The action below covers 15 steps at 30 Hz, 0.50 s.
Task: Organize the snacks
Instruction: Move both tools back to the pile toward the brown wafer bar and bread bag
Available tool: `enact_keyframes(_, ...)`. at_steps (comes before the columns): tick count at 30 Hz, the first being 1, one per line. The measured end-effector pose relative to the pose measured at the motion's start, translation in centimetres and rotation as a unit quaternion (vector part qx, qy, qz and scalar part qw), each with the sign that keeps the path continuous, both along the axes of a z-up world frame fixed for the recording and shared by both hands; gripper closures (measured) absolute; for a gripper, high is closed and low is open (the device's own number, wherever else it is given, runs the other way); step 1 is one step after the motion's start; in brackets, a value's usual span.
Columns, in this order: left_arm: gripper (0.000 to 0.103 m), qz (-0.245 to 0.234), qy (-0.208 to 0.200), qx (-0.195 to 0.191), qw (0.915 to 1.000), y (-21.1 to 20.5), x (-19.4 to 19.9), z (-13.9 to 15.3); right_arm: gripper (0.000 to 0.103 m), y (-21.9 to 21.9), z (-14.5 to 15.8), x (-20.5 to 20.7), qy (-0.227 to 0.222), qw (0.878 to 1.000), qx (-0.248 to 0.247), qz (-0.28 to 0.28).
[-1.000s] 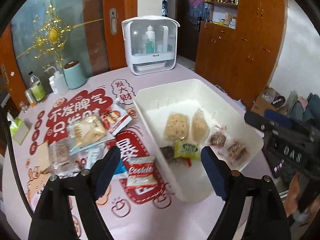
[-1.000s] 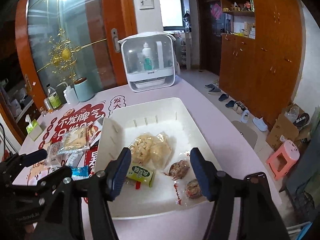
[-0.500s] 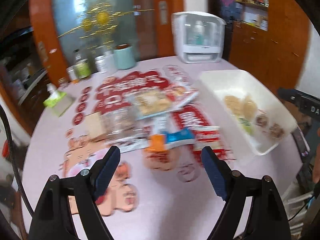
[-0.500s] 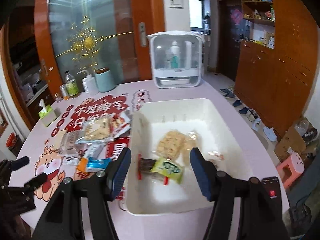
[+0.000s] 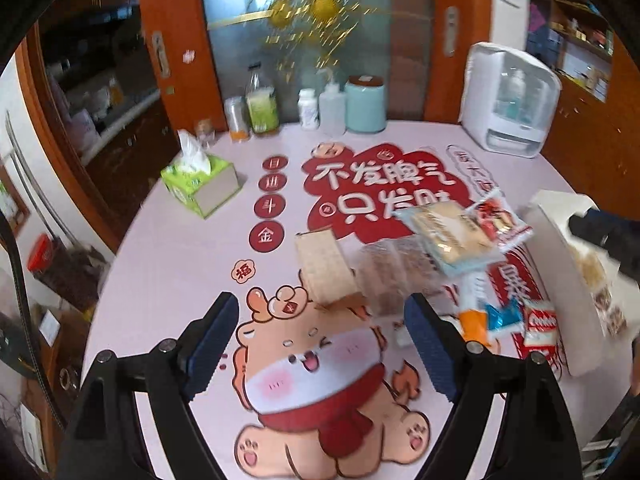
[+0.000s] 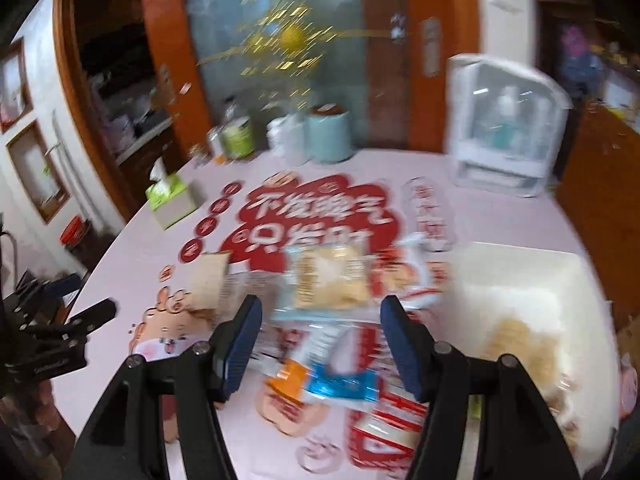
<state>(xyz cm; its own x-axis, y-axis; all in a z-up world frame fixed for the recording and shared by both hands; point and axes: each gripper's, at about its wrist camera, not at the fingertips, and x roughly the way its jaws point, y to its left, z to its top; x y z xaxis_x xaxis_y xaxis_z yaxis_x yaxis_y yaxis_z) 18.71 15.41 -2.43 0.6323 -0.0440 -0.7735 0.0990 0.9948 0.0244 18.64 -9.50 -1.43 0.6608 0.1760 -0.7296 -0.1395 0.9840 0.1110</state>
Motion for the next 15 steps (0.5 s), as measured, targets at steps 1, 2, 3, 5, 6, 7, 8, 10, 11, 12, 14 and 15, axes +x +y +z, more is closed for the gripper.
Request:
enact_keyframes(1,0.019,0.003,0.008,-0.002,1.0,0.5,0.9,-0.5,0.041,1.3,-0.8,1.3,0.015,1.0,0.003,0.013)
enact_keyframes(2,0.019,0.008,0.017,-0.001,0.9998,1.0,2.0,-1.3,0.041,2.5,-1.8,2.5,0.032,0.999,0.004,0.022)
enact_keyframes(3,0.019,0.012,0.021,0.002,0.9997,1.3,2.6,-1.8,0.041,3.4,-2.8,3.5,0.047,0.999,0.005,0.028)
enact_keyframes(5,0.019,0.014,0.029,0.007,0.9994,1.7,3.6,-2.9,0.041,5.7,-5.5,6.0,0.084,0.995,0.002,0.045)
enact_keyframes(6,0.019,0.012,0.032,0.01,0.9994,1.8,3.9,-3.5,0.041,6.5,-6.7,6.9,0.098,0.994,-0.002,0.044)
enact_keyframes(7,0.019,0.012,0.036,0.016,0.9991,1.9,4.3,-4.1,0.041,7.3,-7.9,7.8,0.112,0.993,-0.006,0.042)
enact_keyframes(8,0.019,0.011,0.039,0.019,0.999,1.8,4.5,-4.4,0.041,7.9,-9.0,8.7,0.124,0.991,-0.009,0.039)
enact_keyframes(10,0.019,0.005,0.046,0.023,0.9987,1.9,5.1,-5.3,0.041,8.9,-11.0,10.2,0.148,0.988,-0.009,0.034)
enact_keyframes(11,0.019,0.005,0.049,0.027,0.9984,1.8,5.4,-5.8,0.041,9.0,-11.5,10.9,0.158,0.987,-0.006,0.032)
enact_keyframes(12,0.019,0.005,0.051,0.03,0.9982,1.8,5.5,-6.0,0.041,9.4,-11.9,11.3,0.165,0.986,-0.003,0.032)
enact_keyframes(14,0.019,0.004,0.057,0.034,0.9978,1.9,6.0,-6.7,0.041,10.0,-12.5,12.0,0.174,0.984,-0.005,0.032)
enact_keyframes(15,0.019,0.006,0.059,0.035,0.9976,2.0,6.2,-6.9,0.04,10.5,-12.8,12.2,0.178,0.983,-0.009,0.033)
